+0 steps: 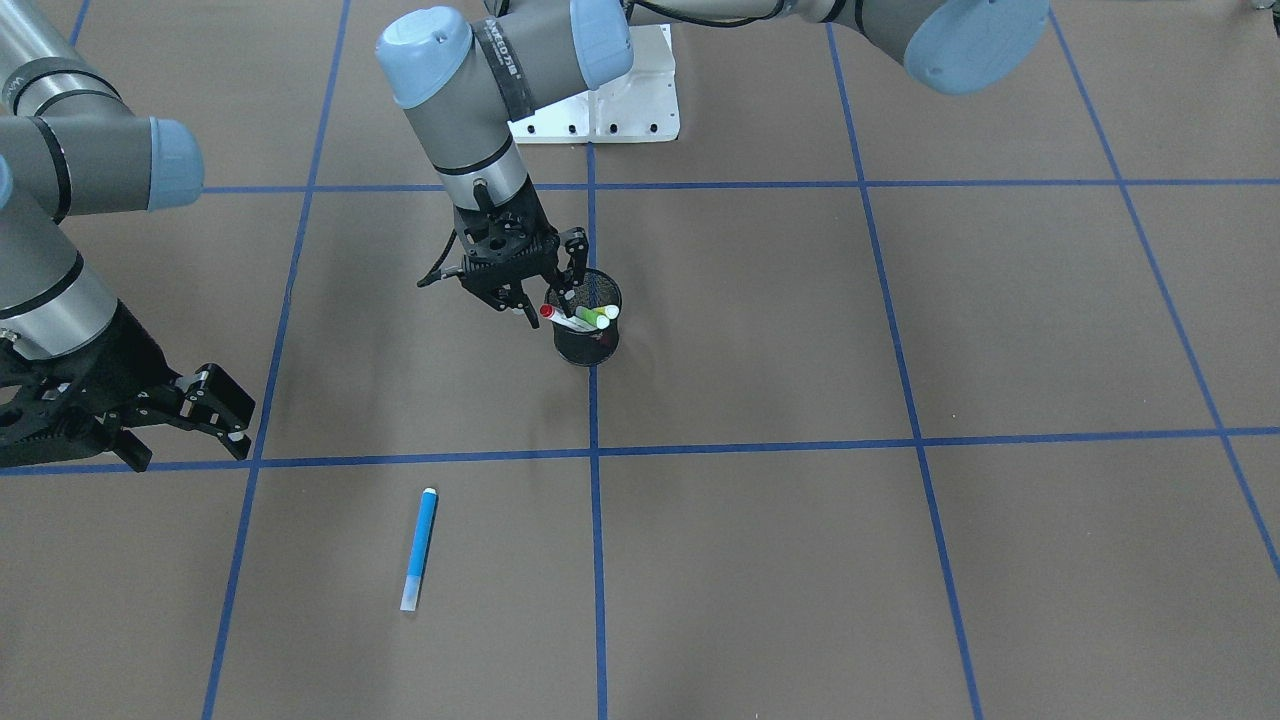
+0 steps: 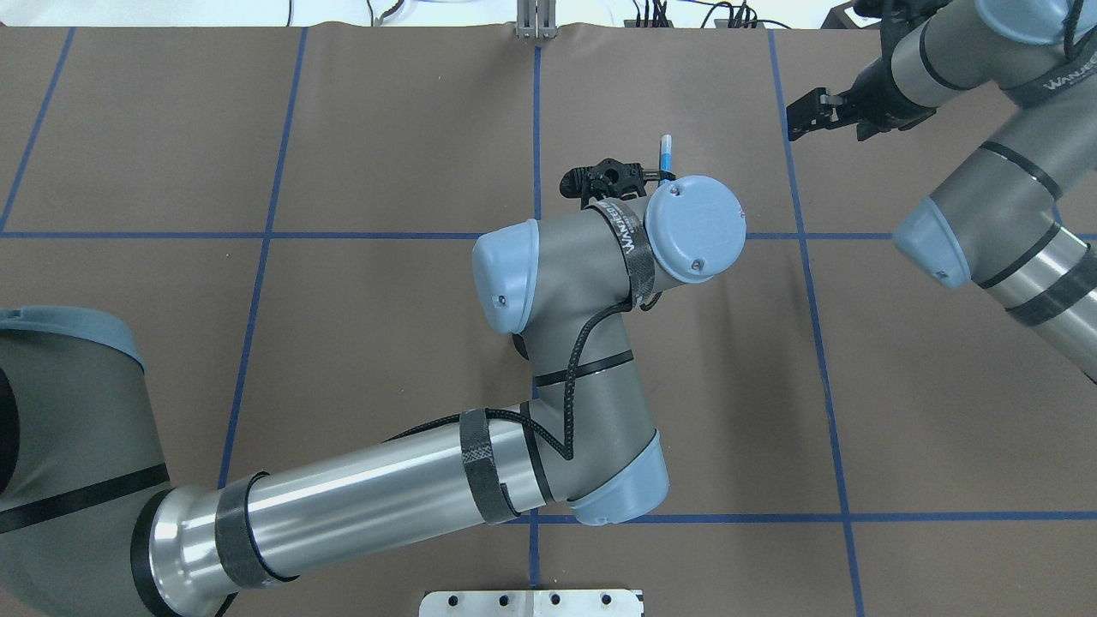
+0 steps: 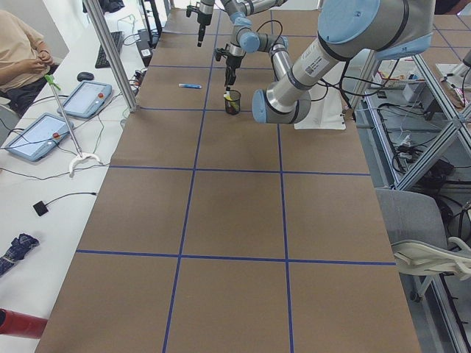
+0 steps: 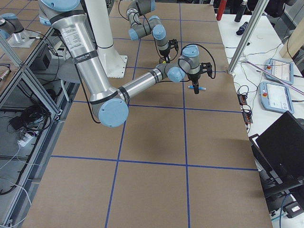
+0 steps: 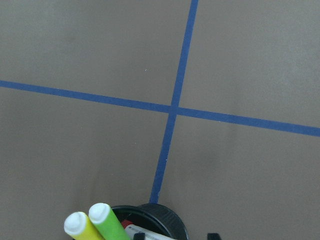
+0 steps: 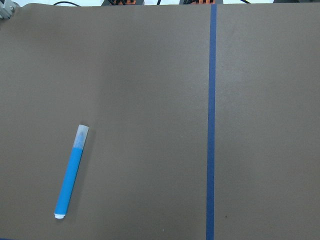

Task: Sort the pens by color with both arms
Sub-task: 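Grasp the red-capped white marker in the cup with the left gripper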

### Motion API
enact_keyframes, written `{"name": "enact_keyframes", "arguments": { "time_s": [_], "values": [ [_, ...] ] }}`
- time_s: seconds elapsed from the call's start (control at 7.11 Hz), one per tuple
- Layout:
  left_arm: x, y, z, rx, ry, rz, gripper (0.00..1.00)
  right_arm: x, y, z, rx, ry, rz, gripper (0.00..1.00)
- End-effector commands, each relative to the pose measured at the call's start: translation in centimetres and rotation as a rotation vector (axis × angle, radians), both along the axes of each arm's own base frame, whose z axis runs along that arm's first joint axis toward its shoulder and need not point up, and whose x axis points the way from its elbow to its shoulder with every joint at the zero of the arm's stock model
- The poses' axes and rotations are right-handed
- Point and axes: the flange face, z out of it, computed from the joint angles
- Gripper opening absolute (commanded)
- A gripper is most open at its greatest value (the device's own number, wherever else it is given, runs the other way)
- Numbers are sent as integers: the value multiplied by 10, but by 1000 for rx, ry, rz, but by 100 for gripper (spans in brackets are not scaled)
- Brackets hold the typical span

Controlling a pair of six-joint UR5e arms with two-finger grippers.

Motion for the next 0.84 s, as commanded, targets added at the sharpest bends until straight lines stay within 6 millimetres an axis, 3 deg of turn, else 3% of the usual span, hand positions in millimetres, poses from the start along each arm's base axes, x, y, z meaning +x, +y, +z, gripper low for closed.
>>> {"name": "enact_keyframes", "arguments": {
  "time_s": [0.0,0.42,0.7],
  "values": [
    [-4,2,-3,-1,-2,0,28,0,0,0,1,0,0,99],
    [-18,8,-10,-5,-12,0,28,-1,1,-3,4,-5,0,99],
    [-19,8,-12,-3,-9,0,16,0,1,-5,4,-7,4,99]
  ]
}}
